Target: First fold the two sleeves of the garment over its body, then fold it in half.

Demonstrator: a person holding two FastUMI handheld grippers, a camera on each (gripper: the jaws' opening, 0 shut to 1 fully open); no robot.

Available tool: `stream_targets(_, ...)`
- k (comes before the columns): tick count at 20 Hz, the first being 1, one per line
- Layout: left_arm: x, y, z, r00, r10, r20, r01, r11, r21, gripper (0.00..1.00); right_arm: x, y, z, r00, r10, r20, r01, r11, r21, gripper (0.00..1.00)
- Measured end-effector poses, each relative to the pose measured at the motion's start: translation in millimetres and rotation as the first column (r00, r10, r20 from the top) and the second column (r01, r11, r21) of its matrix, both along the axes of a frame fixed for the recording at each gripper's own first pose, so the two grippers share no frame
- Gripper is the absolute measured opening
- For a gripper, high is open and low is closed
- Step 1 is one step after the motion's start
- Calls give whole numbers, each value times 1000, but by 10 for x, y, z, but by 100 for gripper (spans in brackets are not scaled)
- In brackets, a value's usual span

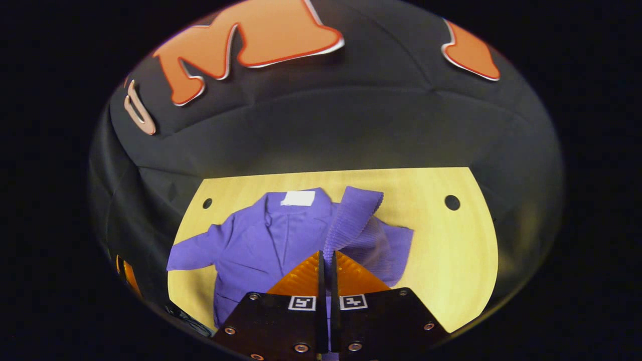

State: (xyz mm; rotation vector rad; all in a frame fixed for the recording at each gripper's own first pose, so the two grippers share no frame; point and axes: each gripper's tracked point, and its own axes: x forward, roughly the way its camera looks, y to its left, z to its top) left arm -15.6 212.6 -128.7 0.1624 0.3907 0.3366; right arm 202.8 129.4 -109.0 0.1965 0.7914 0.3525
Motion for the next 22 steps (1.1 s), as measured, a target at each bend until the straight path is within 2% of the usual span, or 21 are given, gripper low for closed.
stream_targets(6,68,535,-180,999,32,-25,-31,999,32,98,-56,809,73,997,75,4,-75,997,-10,3)
stream_targets(10,122,829,-362,998,49,-49,-47,998,41,98,-125,1351,166,992,124,20,-124,992,37,5)
stream_targets(11,134,892,-409,997,52,-57,-50,998,38,98,-143,1475,213,991,128,31,-130,990,55,0)
stream_targets(12,138,960,-474,996,55,-71,-53,998,33,98,-163,1558,279,990,133,48,-137,987,82,18)
stream_targets(14,164,1072,-625,993,60,-100,-59,998,14,98,-183,1672,419,988,125,94,-135,985,110,33)
stream_targets(15,168,1137,-704,991,67,-120,-66,998,7,98,-185,1665,497,985,114,128,-128,985,112,35)
stream_targets(16,166,1202,-771,987,74,-141,-75,997,-1,98,-188,1615,593,980,103,171,-122,987,106,47)
stream_targets(17,183,1259,-805,985,81,-151,-84,996,-12,98,-189,1561,678,972,86,220,-108,990,93,43)
stream_targets(19,225,1353,-901,979,83,-185,-95,994,-59,98,-188,1419,840,946,48,319,-72,995,64,76)
stream_targets(20,238,1406,-971,975,86,-202,-106,991,-87,98,-216,1350,952,929,25,370,-52,997,63,86)
stream_targets(22,271,1505,-1141,964,80,-253,-121,981,-149,98,-303,1207,1140,892,-25,451,-7,998,69,95)
